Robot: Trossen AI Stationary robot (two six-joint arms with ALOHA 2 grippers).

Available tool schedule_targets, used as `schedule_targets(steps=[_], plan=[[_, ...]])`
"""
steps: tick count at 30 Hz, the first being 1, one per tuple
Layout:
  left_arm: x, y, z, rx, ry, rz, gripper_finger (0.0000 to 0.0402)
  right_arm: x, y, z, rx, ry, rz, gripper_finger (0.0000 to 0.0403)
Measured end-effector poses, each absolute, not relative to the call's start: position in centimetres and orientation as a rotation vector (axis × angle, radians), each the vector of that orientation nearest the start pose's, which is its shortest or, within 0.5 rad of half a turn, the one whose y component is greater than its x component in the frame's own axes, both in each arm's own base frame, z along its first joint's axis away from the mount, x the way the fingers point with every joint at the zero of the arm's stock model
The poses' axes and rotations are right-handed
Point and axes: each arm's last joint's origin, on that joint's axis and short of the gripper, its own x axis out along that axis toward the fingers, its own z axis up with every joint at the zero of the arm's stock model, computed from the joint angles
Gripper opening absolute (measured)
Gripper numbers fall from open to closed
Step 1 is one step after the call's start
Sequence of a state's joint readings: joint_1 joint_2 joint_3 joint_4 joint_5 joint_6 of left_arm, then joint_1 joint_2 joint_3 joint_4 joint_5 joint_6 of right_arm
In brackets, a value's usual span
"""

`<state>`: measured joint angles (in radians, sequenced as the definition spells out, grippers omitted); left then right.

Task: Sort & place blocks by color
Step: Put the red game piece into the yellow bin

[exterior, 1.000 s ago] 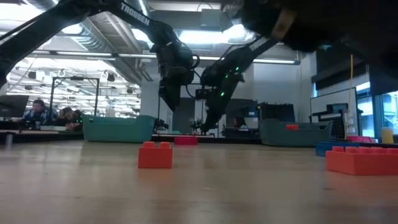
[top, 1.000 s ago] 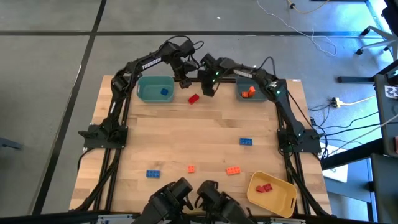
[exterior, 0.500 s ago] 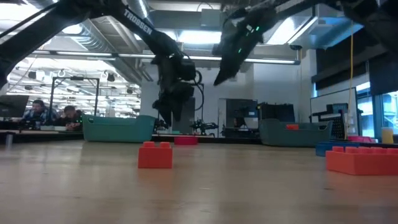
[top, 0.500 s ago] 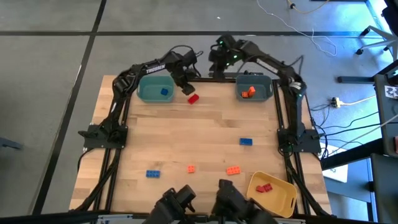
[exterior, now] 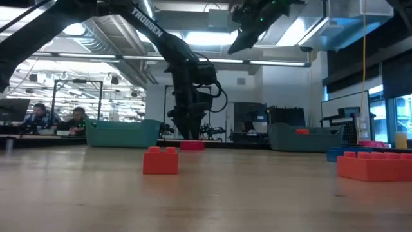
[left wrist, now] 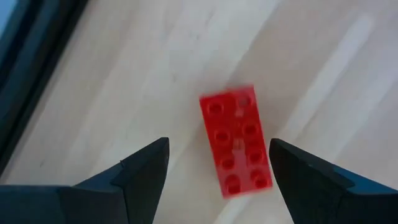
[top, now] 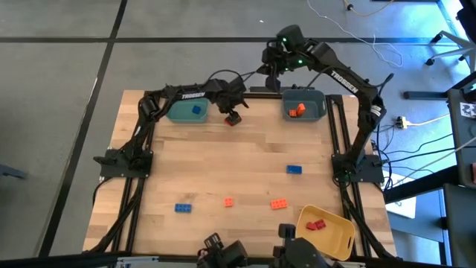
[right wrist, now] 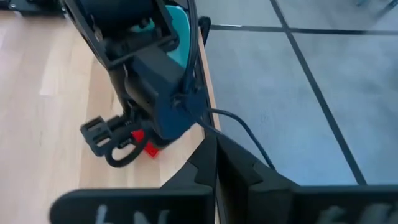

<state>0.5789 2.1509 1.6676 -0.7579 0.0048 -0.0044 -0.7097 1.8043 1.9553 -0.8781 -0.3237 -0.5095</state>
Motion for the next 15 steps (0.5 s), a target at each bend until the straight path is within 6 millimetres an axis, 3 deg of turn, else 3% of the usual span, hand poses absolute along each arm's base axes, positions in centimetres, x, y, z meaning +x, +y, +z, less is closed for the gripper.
schedule_targets(steps=[11,15], plan=[[37.2,23.3,15.6,-0.401,1.159,0.536,0.0270,29.5,-24.2,39.4,-0.114,0.722,-0.191,0.0013],[36.7,23.9,15.6,-0.528,1.129,0.485,0.0270,29.5,-24.2,39.4,-0.120,0.732,-0.208,0.0014]])
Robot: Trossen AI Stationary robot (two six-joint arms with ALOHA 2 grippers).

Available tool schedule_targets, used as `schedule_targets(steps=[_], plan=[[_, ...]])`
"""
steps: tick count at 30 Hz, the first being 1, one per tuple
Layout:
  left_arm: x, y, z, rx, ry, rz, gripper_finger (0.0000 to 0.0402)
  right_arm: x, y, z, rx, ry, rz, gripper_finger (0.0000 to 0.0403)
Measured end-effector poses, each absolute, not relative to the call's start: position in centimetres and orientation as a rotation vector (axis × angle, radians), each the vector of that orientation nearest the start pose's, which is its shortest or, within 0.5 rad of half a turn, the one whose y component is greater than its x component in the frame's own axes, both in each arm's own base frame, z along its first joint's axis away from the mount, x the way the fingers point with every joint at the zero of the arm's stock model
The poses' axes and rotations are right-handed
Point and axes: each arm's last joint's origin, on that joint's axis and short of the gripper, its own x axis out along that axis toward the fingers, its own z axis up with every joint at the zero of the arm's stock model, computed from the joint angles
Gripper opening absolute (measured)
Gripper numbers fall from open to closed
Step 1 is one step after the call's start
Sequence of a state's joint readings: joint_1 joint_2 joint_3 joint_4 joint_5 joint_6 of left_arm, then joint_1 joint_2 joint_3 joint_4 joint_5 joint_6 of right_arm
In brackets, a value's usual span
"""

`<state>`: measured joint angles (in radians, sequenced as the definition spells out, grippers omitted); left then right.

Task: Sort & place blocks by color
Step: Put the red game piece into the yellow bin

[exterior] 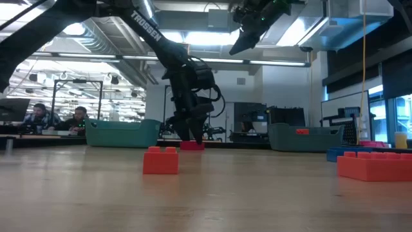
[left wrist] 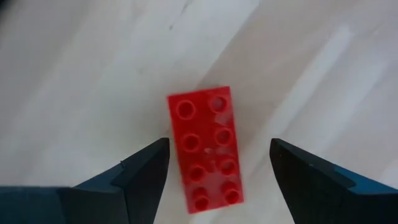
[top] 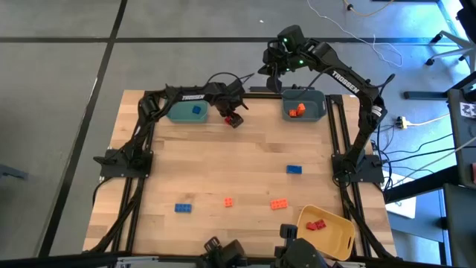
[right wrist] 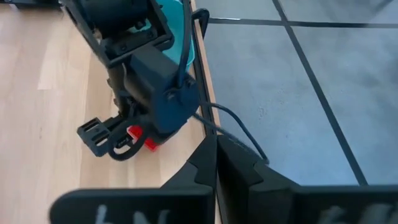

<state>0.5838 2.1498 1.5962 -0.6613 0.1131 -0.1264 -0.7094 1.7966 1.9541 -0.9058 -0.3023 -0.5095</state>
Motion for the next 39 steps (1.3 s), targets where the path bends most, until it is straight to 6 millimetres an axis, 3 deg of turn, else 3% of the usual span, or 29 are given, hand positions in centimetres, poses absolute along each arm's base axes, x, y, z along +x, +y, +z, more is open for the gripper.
schedule_targets(steps=[4,11,16,26,32,39], plan=[[36.1,24.5,14.6,-0.631,1.124,0.434,0.0270,29.5,-24.2,39.3,-0.116,0.734,-0.210,0.0014],[36.1,24.7,13.6,-0.620,1.151,0.443,0.0270,29.5,-24.2,39.3,-0.108,0.740,-0.212,0.0014],[36.5,24.7,14.1,-0.534,1.159,0.385,0.0270,29.5,-24.2,39.3,-0.106,0.740,-0.212,0.0014],[37.7,23.1,13.9,-0.332,1.221,0.438,0.0270,29.5,-24.2,39.3,-0.104,0.743,-0.212,0.0014],[37.8,22.9,13.9,-0.319,1.225,0.448,0.0269,29.5,-24.2,39.3,-0.105,0.742,-0.211,0.0014],[37.8,22.9,13.9,-0.312,1.227,0.450,0.0222,29.5,-24.2,39.2,-0.104,0.743,-0.212,0.0014]])
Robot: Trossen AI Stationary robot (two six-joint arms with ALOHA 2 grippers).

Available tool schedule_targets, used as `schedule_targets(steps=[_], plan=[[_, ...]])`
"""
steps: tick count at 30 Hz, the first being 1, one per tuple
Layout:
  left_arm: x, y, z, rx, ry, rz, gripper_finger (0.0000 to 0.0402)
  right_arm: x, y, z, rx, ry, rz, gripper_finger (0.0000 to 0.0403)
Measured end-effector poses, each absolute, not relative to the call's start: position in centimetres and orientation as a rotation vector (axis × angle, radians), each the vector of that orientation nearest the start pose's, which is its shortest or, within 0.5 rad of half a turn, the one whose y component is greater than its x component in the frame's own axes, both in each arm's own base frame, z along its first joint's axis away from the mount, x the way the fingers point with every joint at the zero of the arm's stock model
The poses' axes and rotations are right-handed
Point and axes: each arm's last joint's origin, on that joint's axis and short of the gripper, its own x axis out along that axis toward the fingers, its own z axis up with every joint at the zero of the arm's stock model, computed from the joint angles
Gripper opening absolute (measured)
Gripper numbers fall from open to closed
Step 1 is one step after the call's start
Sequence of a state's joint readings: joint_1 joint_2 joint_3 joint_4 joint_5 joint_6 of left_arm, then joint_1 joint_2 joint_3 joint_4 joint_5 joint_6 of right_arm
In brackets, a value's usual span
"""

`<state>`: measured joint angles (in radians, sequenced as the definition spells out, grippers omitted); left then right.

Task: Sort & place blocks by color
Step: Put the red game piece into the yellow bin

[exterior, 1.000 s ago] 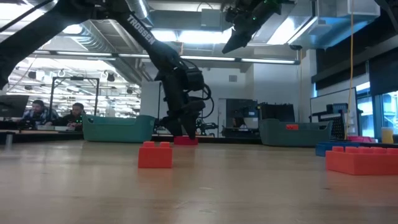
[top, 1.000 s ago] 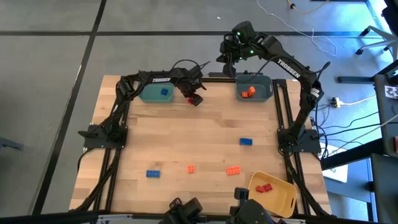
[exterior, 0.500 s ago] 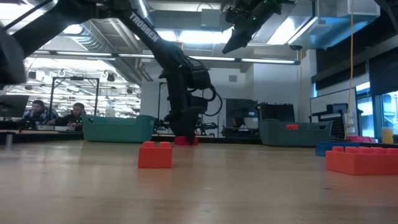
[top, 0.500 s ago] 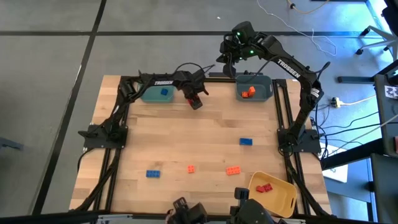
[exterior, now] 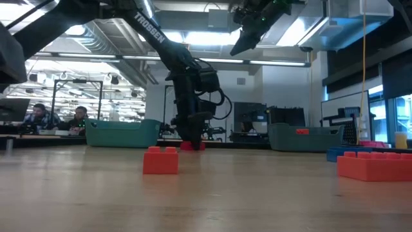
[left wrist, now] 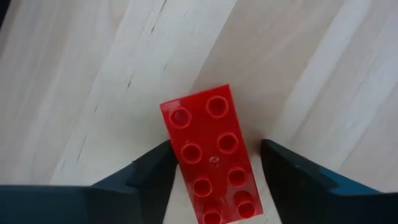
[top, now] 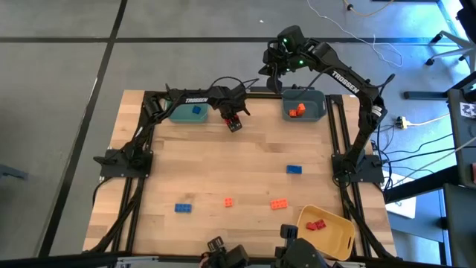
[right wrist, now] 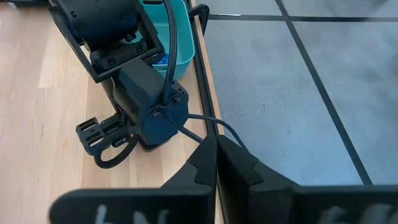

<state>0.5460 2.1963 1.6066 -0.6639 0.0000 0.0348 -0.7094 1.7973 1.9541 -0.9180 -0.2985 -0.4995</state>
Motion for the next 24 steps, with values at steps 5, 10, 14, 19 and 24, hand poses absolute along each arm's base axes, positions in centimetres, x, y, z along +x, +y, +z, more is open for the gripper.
schedule_targets(steps=[5,10,14,19,24], plan=[[37.7,23.0,13.9,-0.313,1.231,0.448,0.0149,29.5,-24.2,39.2,-0.104,0.743,-0.211,0.0014],[37.5,22.8,13.9,-0.327,1.249,0.431,0.0128,29.5,-24.2,39.2,-0.104,0.743,-0.211,0.0014],[37.1,22.6,13.9,-0.347,1.288,0.418,0.0128,29.5,-24.2,39.2,-0.105,0.743,-0.211,0.0014],[36.3,22.5,15.0,-0.403,1.294,0.383,0.0128,29.5,-24.2,39.2,-0.111,0.751,-0.223,0.0014],[35.2,22.5,18.7,-0.411,1.232,0.386,0.0128,29.3,-24.4,39.2,-0.135,0.787,-0.291,0.0014]])
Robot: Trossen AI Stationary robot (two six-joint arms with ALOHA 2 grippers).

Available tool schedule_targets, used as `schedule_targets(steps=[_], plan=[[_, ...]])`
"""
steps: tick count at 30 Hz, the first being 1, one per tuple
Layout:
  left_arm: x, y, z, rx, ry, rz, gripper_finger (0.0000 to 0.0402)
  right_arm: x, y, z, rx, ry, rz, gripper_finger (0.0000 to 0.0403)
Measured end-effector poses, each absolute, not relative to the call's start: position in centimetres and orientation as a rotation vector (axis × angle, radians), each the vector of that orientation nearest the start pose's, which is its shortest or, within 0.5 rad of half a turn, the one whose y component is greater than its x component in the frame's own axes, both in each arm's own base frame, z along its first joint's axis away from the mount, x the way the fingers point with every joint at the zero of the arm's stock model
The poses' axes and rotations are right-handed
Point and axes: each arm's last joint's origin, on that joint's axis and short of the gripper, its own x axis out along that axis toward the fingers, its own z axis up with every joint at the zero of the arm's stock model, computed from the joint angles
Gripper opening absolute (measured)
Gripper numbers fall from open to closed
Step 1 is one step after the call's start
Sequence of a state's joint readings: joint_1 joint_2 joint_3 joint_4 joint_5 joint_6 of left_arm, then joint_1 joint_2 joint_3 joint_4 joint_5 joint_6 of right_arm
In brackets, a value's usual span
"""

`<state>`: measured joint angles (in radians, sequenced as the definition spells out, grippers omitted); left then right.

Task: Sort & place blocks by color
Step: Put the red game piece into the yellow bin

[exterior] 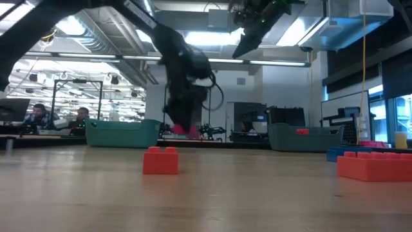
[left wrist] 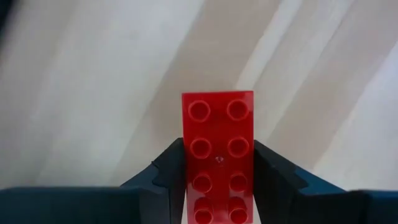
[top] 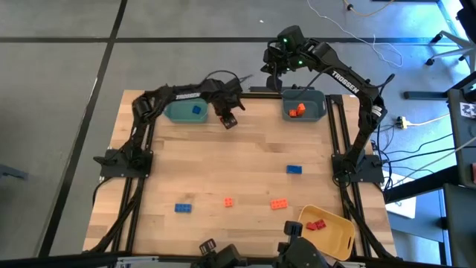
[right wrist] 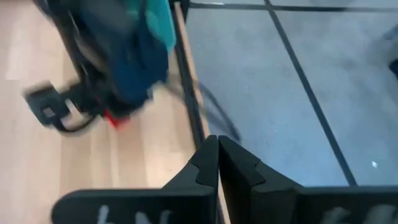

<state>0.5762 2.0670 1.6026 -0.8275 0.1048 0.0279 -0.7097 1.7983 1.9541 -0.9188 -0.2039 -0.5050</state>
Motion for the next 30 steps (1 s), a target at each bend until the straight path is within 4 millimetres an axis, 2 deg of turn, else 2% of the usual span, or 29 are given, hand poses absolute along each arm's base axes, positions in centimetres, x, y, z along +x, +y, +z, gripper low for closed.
schedule_targets(steps=[8,15,20,30], plan=[[32.8,22.9,24.7,-0.440,1.058,0.360,0.0128,29.7,-24.3,39.3,-0.151,0.768,-0.290,0.0014],[30.7,23.5,28.1,-0.477,0.938,0.354,0.0128,30.9,-23.5,39.9,-0.205,0.690,-0.281,0.0014],[30.5,23.5,28.5,-0.474,0.927,0.357,0.0128,31.5,-23.1,40.2,-0.213,0.659,-0.271,0.0014],[30.7,23.1,28.6,-0.472,0.925,0.342,0.0128,32.3,-21.9,40.1,-0.114,0.643,-0.260,0.0014]])
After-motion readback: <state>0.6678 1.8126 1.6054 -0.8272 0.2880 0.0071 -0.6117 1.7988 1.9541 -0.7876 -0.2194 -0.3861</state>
